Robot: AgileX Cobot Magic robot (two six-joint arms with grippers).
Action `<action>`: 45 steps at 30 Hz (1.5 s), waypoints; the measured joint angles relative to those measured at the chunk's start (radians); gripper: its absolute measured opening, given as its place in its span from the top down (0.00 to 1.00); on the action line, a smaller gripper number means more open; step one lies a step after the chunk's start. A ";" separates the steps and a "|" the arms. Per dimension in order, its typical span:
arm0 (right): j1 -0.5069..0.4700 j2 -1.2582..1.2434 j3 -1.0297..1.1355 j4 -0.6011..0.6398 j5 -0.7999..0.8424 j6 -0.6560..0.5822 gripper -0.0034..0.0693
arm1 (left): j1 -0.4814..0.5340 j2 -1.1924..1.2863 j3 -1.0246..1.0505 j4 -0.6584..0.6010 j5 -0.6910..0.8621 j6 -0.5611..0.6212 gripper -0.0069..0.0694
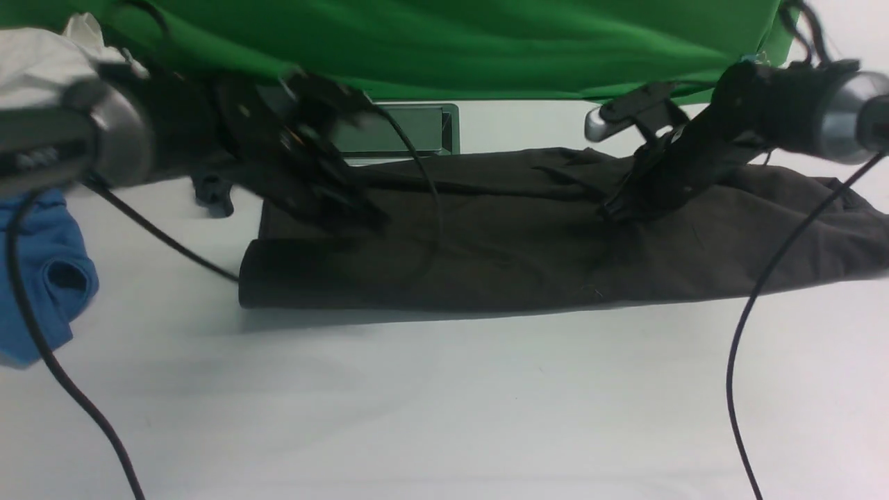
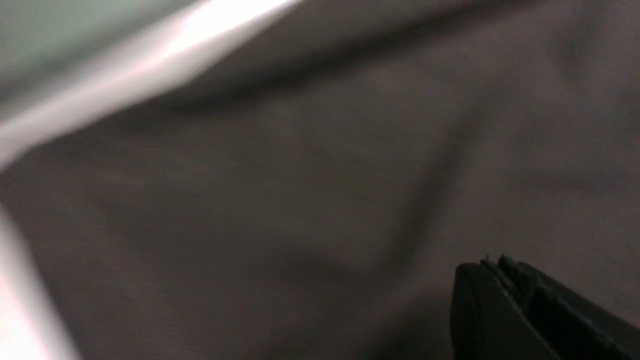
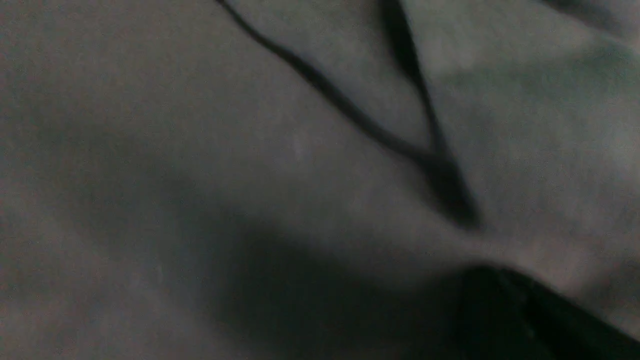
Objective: Fold a long-sleeved shirt on a white desktop.
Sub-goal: 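Fold the black garment in half by bringing its near edge over to the far edge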
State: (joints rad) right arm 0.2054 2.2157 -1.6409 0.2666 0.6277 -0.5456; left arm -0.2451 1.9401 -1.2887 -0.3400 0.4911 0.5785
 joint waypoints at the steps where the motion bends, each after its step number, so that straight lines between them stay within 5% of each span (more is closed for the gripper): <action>1: 0.000 0.020 -0.031 0.021 0.001 -0.019 0.93 | -0.014 0.004 0.025 -0.006 -0.010 0.001 0.89; 9: -0.001 0.115 -0.191 0.079 0.034 -0.033 0.93 | -0.024 0.028 0.099 -0.002 -0.080 0.002 0.89; 18: -0.008 0.195 -0.220 0.082 -0.467 0.072 0.92 | -0.024 0.023 0.110 0.010 -0.104 0.004 0.89; 21: -0.038 0.186 -0.247 0.081 -0.513 0.089 0.88 | -0.025 0.012 0.110 0.056 -0.100 0.004 0.89; 28: -0.194 0.038 -0.275 0.017 -0.177 0.117 0.72 | -0.024 -0.066 0.112 0.103 -0.063 0.005 0.89; 35: -0.372 -0.142 -0.157 -0.104 0.171 0.192 0.67 | -0.009 -0.150 0.115 0.161 0.063 0.012 0.89; 45: -0.441 -0.089 -0.050 -0.087 0.180 0.196 0.30 | 0.033 -0.081 0.157 0.092 0.087 0.013 0.89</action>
State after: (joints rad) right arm -0.2353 2.1267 -1.6910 0.1792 0.8078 -0.3498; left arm -0.2126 1.8590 -1.1321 -0.2477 0.5778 0.5914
